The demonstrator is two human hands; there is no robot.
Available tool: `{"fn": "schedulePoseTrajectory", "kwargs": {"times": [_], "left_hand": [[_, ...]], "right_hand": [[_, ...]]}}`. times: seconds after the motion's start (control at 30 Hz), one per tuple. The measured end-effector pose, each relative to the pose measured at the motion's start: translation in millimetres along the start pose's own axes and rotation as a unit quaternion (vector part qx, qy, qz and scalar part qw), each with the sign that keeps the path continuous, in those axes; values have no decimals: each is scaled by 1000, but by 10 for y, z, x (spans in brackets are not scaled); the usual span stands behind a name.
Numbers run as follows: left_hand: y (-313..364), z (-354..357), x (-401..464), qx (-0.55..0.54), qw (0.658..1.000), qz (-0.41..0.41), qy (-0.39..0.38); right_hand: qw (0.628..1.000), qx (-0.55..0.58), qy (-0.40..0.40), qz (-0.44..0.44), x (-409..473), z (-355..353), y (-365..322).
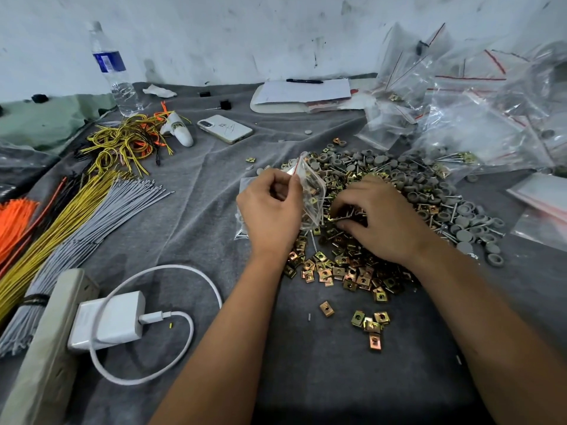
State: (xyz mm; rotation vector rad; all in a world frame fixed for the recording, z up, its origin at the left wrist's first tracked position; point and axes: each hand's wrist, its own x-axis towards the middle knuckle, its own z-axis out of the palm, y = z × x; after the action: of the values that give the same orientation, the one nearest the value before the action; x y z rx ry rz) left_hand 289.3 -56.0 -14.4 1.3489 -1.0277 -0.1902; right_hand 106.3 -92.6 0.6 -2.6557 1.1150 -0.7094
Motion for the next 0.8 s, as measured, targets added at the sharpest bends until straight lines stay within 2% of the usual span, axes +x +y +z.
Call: {"fn": "schedulePoseTrajectory", "kwargs": {"times": [0.13,0.33,0.47,0.6,0.8], "left_hand": [[12,0,-3,6,1000,3,6],[11,2,-7,6,1000,-4,2],[8,-5,-2,12,1000,3,-6],[23,-3,-15,13,1000,12,-20],[19,-9,-14,8,1000,12,-28]], "right_hand": [[997,-14,-67,-29,25,42,-26],[997,-5,-81,-21,22,40,7],[996,85,2,16,14,22,-37],[973,207,101,30,8,-44,-82],[962,246,122,6,-5,-69,-148]]}}
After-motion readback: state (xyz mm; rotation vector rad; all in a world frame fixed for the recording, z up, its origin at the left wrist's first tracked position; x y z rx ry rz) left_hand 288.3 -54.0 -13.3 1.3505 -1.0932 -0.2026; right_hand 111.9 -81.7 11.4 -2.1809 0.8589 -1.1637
